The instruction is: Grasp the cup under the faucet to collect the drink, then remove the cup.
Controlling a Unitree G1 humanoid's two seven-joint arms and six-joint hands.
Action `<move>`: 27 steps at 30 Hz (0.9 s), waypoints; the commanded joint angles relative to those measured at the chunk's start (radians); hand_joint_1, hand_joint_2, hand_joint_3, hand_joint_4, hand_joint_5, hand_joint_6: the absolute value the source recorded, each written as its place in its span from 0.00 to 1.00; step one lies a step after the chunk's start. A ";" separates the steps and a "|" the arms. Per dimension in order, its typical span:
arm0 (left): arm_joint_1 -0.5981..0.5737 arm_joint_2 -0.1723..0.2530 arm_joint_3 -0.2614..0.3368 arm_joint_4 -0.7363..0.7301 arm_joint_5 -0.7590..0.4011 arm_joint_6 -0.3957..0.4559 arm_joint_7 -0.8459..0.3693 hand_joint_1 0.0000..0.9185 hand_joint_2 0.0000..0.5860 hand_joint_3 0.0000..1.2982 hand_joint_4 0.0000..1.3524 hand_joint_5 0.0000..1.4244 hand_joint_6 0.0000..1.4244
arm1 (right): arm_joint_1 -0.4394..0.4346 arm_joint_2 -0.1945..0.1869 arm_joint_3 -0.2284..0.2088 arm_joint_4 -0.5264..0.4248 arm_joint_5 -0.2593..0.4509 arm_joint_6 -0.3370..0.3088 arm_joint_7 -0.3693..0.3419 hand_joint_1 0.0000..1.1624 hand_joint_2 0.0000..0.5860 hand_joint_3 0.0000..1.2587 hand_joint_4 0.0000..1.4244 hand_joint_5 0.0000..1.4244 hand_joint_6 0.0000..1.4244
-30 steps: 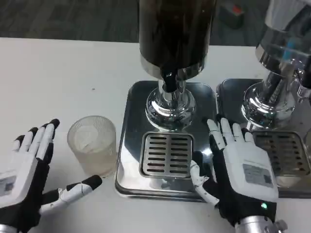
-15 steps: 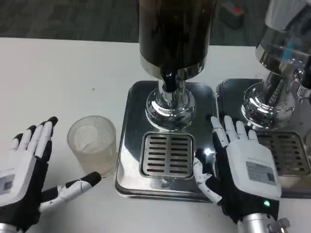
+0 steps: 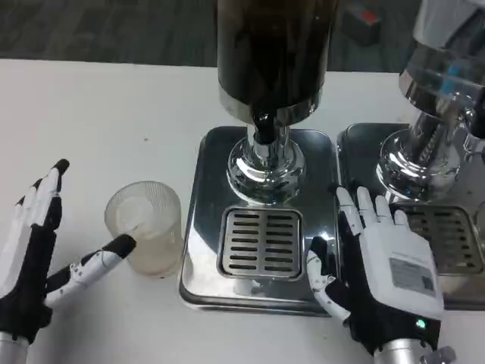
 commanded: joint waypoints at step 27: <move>-0.305 -0.018 -0.139 0.505 0.025 -0.228 -0.073 0.07 0.00 0.00 0.00 0.01 0.00 | 0.008 0.022 -0.001 -0.013 0.005 0.027 -0.001 0.28 0.96 0.08 0.00 0.00 0.00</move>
